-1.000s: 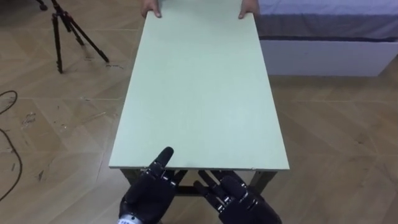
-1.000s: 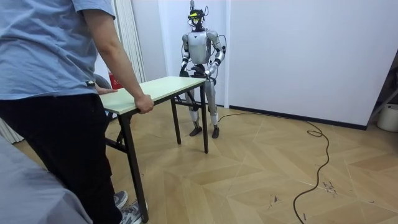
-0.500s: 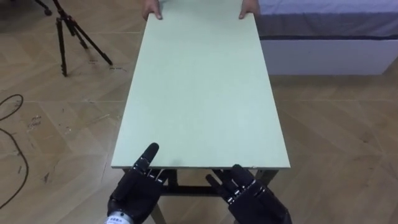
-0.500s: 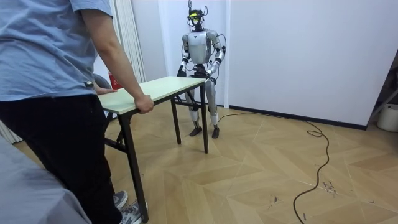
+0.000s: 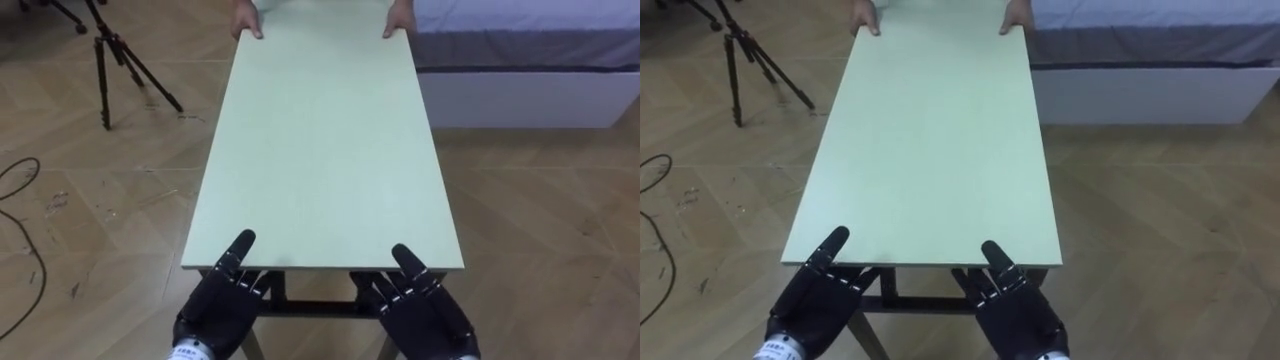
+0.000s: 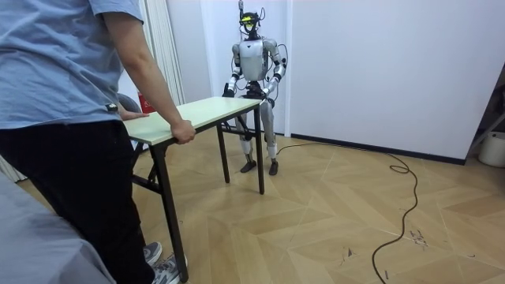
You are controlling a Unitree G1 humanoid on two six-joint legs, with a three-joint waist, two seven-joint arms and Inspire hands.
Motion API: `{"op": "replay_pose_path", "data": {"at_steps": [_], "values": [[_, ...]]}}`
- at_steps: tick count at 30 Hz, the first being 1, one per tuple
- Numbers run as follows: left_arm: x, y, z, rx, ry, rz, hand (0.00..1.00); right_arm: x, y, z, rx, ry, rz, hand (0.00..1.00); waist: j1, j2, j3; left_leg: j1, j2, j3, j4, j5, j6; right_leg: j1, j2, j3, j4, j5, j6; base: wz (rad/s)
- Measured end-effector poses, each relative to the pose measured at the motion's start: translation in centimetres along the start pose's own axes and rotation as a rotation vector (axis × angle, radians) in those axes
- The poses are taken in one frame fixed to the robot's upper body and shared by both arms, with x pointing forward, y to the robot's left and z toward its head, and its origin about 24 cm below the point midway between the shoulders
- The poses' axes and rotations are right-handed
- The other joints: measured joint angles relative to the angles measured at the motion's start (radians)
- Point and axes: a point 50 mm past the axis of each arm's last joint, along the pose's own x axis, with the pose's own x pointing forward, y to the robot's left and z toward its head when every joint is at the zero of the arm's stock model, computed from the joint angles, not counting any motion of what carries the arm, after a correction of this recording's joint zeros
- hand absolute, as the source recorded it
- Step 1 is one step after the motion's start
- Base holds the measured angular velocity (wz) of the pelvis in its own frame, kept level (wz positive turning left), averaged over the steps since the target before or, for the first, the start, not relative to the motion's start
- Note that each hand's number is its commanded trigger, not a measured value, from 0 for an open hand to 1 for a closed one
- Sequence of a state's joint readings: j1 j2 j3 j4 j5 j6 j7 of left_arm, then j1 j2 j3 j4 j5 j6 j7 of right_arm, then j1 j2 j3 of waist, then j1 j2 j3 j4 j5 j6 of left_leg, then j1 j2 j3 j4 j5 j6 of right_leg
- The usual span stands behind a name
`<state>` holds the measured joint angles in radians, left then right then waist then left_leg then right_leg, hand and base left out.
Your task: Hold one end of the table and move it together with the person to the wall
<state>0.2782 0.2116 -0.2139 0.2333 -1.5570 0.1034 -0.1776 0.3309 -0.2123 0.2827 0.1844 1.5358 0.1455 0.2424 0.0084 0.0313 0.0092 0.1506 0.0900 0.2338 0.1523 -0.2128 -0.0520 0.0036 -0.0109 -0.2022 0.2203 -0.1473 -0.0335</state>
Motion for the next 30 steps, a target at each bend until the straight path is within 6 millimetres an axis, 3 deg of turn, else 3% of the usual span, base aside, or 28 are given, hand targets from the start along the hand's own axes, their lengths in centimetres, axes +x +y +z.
{"op": "replay_pose_path", "data": {"at_steps": [9,16,30], "values": [[0.0,0.0,0.0,-0.001,0.000,0.014,0.00,0.4,0.2,0.3,0.036,-0.042,-0.019,0.00,-0.001,0.002,0.0013,-0.001,0.000,-0.001,0.000,0.000,0.000,0.000,0.000,-0.002,-0.001,0.000,0.000,0.00],[0.1,0.1,-0.3,0.035,0.008,0.022,0.00,0.6,0.4,0.6,0.048,-0.073,-0.016,0.00,-0.001,0.014,0.0078,-0.004,0.000,-0.001,0.000,0.000,0.000,-0.002,-0.001,-0.003,-0.002,-0.001,0.001,0.00],[0.5,-0.2,-1.1,0.021,0.012,0.019,0.00,1.3,0.8,0.4,0.069,-0.097,-0.020,0.00,-0.005,0.022,0.0021,-0.010,-0.001,-0.016,0.000,0.000,0.000,-0.001,0.000,-0.015,-0.006,-0.001,0.001,0.01]]}}
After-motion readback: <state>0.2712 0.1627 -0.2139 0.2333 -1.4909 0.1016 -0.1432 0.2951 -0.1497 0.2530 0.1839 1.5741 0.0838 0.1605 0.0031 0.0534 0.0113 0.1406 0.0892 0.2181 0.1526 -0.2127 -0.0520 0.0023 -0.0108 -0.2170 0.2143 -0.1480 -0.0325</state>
